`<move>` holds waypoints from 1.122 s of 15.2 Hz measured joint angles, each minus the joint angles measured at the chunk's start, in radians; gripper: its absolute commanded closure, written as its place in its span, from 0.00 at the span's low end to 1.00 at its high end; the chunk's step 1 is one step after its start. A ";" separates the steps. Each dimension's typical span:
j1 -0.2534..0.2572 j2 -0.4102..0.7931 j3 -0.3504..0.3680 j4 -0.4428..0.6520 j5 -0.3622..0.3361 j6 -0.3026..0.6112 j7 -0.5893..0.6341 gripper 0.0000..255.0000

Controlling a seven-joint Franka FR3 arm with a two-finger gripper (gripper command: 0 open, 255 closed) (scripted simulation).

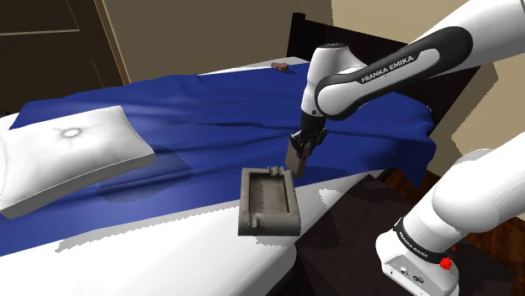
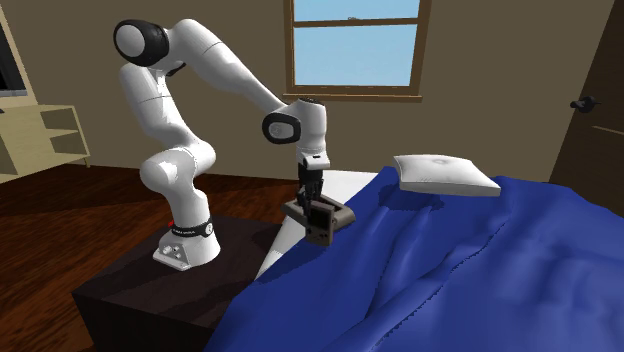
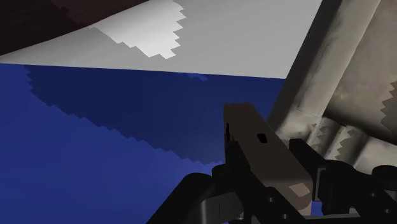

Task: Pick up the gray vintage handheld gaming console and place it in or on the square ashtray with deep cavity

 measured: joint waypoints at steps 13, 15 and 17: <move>0.002 -0.098 -0.017 0.078 0.002 -0.180 -0.006 1.00; 0.002 -0.110 -0.020 0.095 0.002 -0.209 -0.007 1.00; 0.002 -0.127 -0.023 0.111 0.002 -0.243 -0.008 1.00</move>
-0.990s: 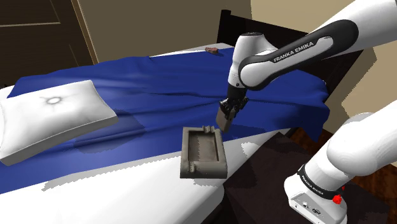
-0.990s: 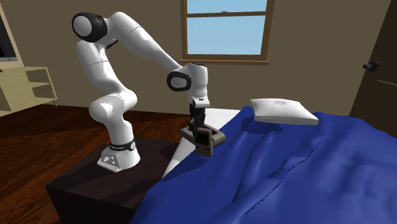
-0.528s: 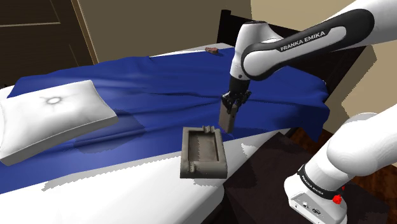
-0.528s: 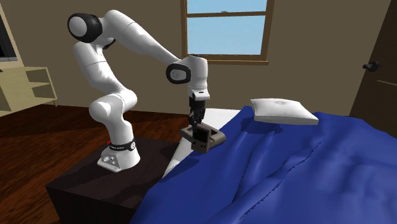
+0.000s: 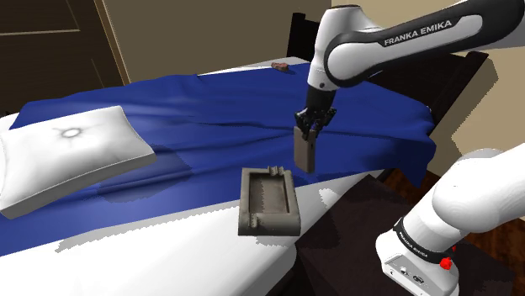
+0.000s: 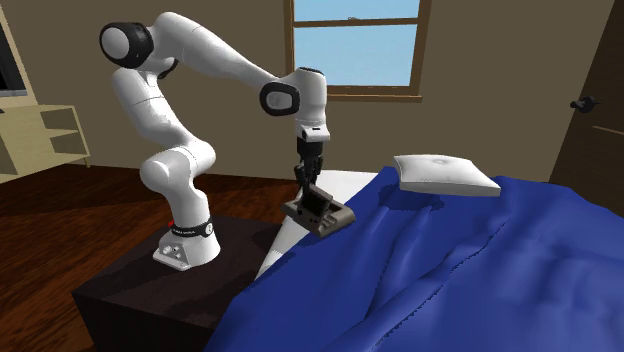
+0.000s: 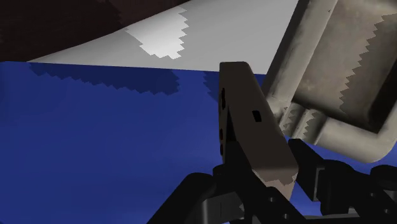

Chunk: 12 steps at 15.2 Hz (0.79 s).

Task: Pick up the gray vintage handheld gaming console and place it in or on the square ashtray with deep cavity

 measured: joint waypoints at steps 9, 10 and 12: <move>0.013 -0.040 0.011 0.079 0.008 -0.118 0.026 1.00; 0.022 -0.038 0.027 0.090 0.016 -0.125 0.047 1.00; 0.039 -0.041 0.055 0.110 0.031 -0.145 0.086 1.00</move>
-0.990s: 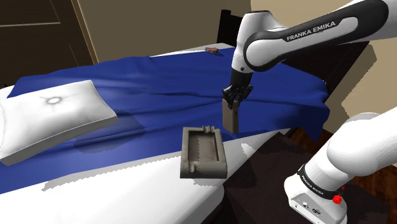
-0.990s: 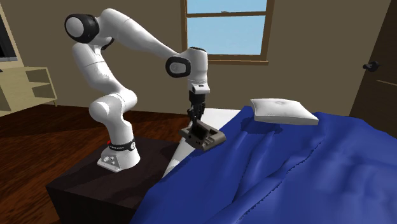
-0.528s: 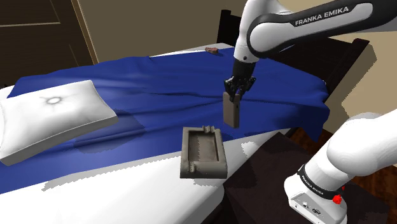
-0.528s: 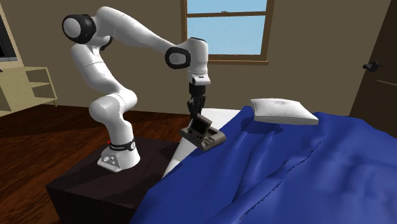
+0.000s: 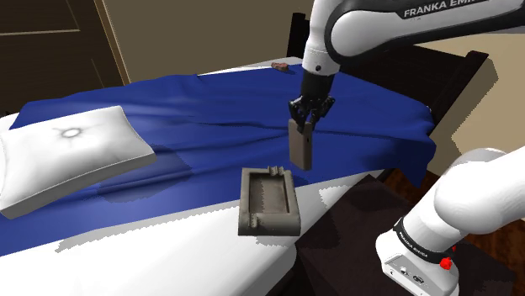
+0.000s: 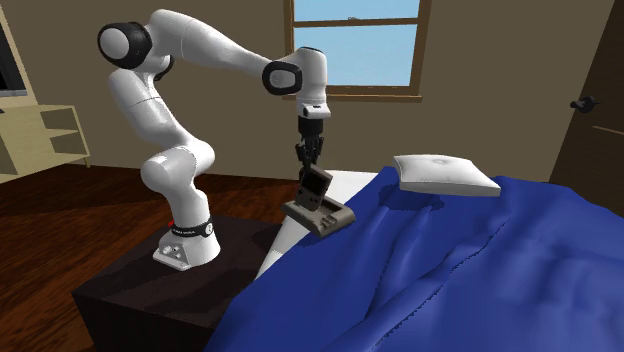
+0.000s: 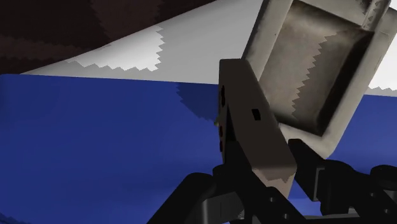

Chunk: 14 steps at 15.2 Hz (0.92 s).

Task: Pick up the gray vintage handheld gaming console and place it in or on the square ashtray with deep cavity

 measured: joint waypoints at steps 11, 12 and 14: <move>0.087 0.063 0.197 0.164 0.068 -0.077 0.267 1.00; 0.089 0.068 0.205 0.161 0.070 -0.068 0.275 1.00; 0.092 0.073 0.212 0.142 0.073 -0.044 0.279 1.00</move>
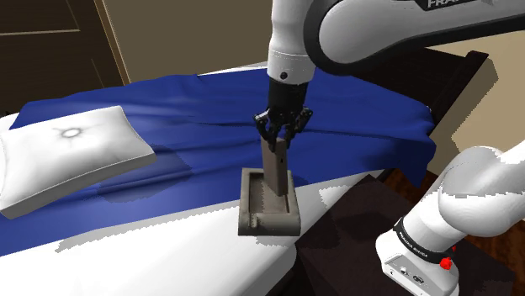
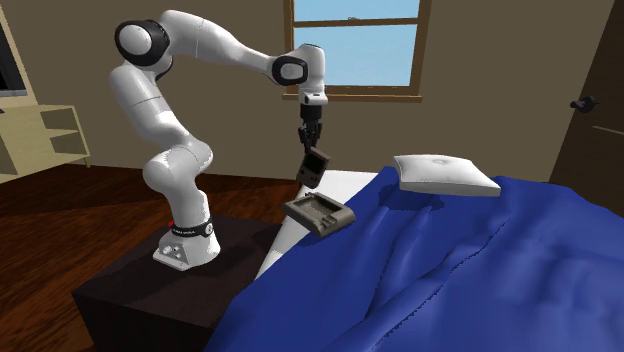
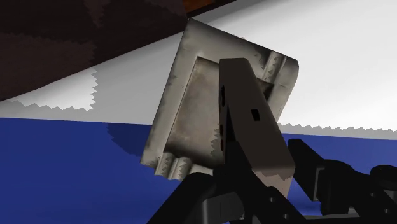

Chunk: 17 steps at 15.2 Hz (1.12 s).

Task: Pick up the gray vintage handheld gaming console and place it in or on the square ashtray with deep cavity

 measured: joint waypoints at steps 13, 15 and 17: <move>0.002 0.054 0.036 -0.130 0.006 0.182 0.008 1.00; -0.001 0.071 0.044 -0.144 0.003 0.213 0.011 1.00; -0.004 0.084 0.046 -0.159 -0.001 0.245 0.010 1.00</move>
